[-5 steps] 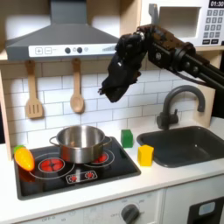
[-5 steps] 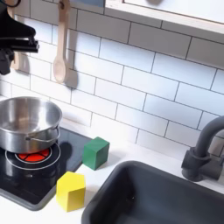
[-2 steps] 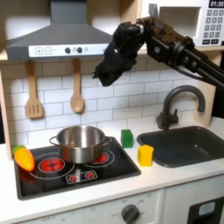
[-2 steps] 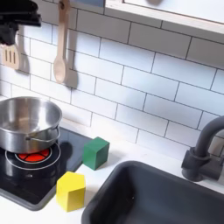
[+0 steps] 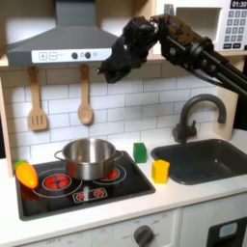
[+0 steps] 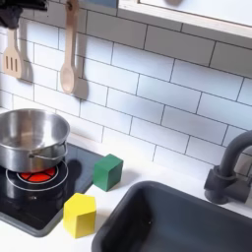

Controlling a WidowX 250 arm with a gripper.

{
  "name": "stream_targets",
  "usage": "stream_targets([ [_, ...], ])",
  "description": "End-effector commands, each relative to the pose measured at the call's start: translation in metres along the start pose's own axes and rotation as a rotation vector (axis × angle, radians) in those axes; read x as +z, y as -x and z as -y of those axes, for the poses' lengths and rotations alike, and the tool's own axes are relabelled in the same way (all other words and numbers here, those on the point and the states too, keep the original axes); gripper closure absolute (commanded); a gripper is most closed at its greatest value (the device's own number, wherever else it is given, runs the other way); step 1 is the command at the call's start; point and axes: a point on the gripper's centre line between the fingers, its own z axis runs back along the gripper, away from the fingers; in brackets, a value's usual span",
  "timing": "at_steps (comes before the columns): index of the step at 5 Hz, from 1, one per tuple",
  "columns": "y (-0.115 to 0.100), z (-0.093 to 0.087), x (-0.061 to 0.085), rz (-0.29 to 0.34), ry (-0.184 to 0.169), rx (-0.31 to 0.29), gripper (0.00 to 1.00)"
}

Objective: Push button

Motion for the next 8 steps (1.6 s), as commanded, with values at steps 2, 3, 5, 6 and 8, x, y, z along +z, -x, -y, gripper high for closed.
stream_targets([
  [2, -0.035, -0.003, -0.015, 0.105, -0.004, -0.011, 1.0],
  [3, -0.04, -0.004, -0.021, 0.117, -0.018, -0.019, 1.0],
  [5, -0.044, -0.004, -0.03, 0.131, -0.012, -0.031, 1.0],
  [6, -0.049, -0.003, -0.031, 0.148, -0.008, -0.041, 1.0],
  [8, -0.061, -0.005, -0.03, 0.169, -0.015, -0.058, 1.0],
])
